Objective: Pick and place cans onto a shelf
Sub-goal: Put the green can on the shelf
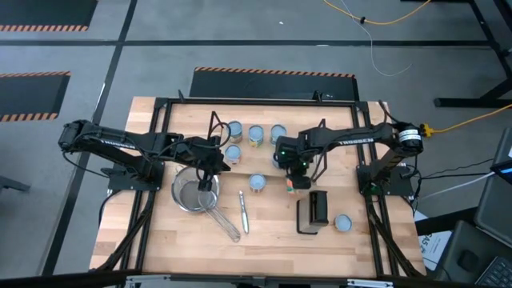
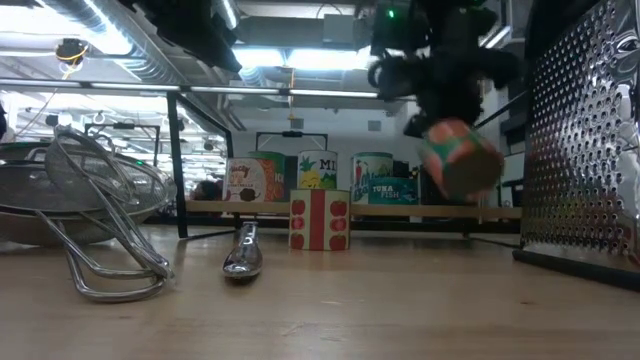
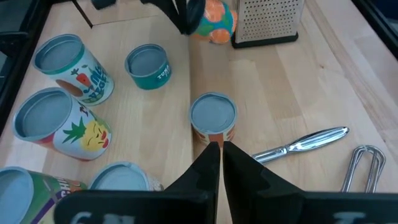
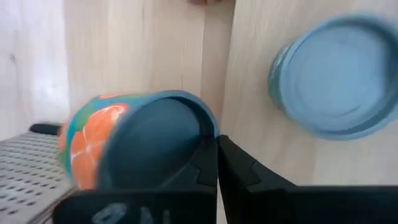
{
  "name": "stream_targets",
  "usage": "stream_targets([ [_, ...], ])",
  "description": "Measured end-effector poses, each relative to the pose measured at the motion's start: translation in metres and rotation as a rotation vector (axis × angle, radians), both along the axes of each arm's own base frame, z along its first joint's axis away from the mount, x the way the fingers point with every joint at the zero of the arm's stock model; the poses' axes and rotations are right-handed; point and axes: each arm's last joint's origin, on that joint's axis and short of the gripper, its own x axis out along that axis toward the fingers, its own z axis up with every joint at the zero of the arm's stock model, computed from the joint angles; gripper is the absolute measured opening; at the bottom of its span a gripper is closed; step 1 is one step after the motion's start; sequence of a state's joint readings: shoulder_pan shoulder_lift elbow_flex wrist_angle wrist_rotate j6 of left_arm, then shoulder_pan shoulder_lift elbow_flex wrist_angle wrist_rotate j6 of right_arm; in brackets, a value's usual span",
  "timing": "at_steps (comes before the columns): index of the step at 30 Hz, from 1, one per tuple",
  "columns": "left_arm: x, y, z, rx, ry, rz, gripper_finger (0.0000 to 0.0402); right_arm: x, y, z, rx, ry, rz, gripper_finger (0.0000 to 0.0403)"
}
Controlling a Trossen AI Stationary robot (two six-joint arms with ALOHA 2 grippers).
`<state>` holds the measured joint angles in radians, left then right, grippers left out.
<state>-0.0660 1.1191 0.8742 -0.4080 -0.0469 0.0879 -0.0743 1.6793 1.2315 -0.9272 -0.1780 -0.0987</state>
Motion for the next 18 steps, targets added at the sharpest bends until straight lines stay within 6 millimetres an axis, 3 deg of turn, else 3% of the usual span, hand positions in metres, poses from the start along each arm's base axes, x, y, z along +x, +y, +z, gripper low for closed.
stream_targets([
  [6, 0.0, 0.0, 0.0, 0.0, 0.0, 0.0, 0.0014, 0.008, -0.001, 0.031, -0.008, -0.04, 0.013, 0.0001],
  [13, 0.0, 0.0, 0.0, 0.0, 0.002, 0.0, 0.0014, 0.009, -0.005, 0.063, -0.132, -0.035, -0.02, 0.0001],
  [18, 0.0, 0.0, 0.0, 0.001, 0.002, 0.0, 0.0014, 0.009, -0.005, 0.071, -0.133, -0.042, -0.022, 0.0001],
])
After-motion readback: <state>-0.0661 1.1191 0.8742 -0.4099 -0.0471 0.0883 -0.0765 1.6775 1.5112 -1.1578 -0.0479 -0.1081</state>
